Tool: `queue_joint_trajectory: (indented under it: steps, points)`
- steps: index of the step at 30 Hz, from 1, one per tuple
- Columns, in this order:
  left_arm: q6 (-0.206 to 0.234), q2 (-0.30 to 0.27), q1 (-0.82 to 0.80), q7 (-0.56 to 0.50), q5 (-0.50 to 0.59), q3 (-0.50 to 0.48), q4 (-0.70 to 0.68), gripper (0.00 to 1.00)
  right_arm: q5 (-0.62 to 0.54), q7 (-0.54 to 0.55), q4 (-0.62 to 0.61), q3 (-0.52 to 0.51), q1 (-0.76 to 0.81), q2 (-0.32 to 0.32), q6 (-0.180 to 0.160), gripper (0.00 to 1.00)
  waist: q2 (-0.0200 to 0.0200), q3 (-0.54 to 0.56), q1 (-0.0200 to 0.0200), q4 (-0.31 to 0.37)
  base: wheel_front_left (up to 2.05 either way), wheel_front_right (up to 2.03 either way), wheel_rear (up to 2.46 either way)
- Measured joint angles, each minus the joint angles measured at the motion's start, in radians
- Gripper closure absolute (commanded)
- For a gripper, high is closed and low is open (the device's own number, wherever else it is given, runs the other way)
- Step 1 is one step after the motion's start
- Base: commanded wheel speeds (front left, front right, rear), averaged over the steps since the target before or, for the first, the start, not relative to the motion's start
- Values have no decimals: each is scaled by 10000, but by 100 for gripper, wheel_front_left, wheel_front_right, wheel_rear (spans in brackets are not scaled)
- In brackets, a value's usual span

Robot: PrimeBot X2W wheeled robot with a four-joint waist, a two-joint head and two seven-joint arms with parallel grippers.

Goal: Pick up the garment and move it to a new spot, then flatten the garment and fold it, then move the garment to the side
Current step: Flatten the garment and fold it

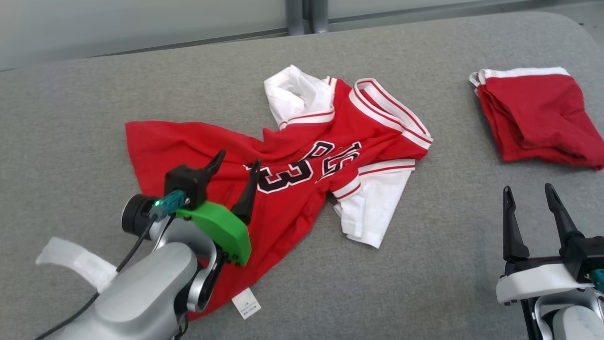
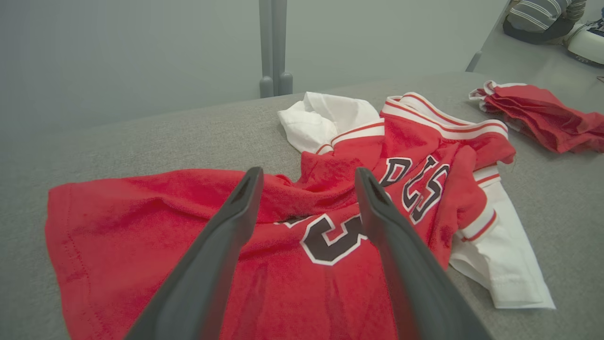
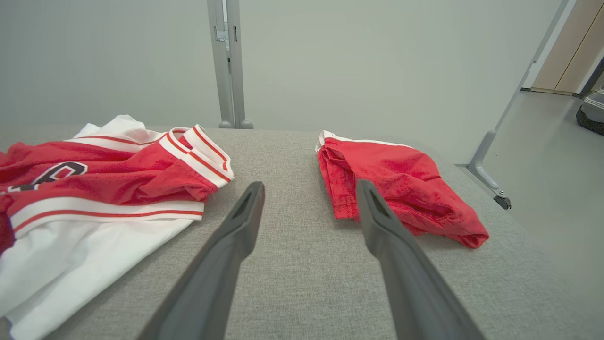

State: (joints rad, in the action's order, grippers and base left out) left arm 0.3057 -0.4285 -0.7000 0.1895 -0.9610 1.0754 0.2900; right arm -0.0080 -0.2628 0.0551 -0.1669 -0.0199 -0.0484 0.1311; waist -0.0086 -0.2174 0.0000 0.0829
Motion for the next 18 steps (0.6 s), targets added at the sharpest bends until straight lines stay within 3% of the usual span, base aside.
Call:
queue_joint_trajectory:
  steps: [8,11,18]
  points:
    - [36,-968,1897,686,339,-836,-171,0,-169,0,15,81,375,-4,-2,0,0,747,0,-1187,0,0,0]
    - [35,-965,2738,717,606,-1824,-359,0,-213,0,4,171,475,-2,0,0,0,991,0,-1505,0,0,0]
    - [-443,-558,4984,723,1866,-4215,-936,0,-213,0,61,293,841,2,0,0,0,1642,0,-2018,0,0,0]
